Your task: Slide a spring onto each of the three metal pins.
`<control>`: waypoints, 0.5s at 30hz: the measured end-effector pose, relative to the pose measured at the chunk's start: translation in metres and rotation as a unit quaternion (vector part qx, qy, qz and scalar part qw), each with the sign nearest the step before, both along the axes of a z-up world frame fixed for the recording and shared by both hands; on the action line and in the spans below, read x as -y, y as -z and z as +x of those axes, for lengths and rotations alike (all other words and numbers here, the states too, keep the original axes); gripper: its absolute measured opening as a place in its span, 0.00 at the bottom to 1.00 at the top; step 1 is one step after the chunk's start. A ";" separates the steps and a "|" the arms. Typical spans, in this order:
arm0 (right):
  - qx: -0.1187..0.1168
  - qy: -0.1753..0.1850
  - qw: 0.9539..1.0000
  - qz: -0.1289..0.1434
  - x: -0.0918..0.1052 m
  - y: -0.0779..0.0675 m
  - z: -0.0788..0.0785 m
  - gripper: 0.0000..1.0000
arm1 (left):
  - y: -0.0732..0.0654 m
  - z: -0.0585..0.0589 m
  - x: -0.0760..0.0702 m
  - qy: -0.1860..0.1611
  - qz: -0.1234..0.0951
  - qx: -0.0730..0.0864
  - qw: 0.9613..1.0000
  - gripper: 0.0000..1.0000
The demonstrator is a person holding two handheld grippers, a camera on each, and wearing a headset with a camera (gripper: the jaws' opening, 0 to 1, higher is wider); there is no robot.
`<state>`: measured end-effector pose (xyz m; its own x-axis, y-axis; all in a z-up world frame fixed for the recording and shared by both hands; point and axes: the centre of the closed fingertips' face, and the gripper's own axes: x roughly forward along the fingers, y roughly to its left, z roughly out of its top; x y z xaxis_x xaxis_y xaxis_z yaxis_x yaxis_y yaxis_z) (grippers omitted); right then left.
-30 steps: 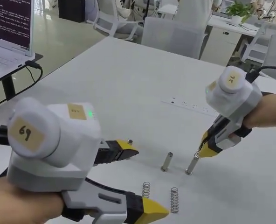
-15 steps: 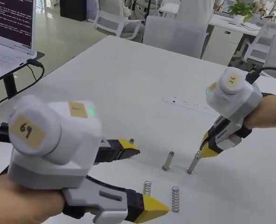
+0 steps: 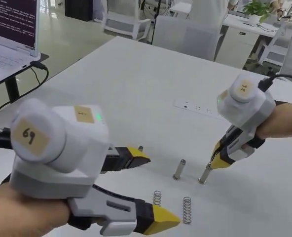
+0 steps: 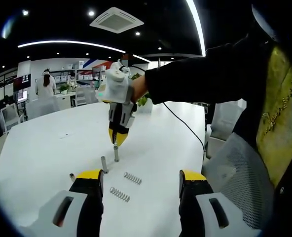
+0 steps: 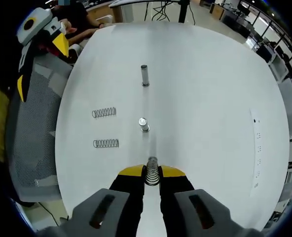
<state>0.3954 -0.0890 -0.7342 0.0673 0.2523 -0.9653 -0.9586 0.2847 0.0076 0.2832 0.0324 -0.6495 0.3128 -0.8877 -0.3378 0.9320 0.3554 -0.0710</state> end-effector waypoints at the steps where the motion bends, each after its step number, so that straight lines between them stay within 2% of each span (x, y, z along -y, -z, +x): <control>1: 0.000 0.000 1.000 -0.001 0.000 0.001 0.000 0.08 | 0.000 0.000 0.000 0.001 0.000 0.000 1.000 0.58; 15: -0.010 -0.001 1.000 -0.008 -0.001 0.012 -0.002 0.09 | 0.000 -0.001 0.000 0.001 -0.001 0.001 1.000 0.57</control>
<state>0.3935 -0.0882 -0.7460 0.0480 0.2369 -0.9703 -0.9589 0.2828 0.0216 0.2825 0.0329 -0.6498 0.3126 -0.8885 -0.3360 0.9325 0.3544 -0.0695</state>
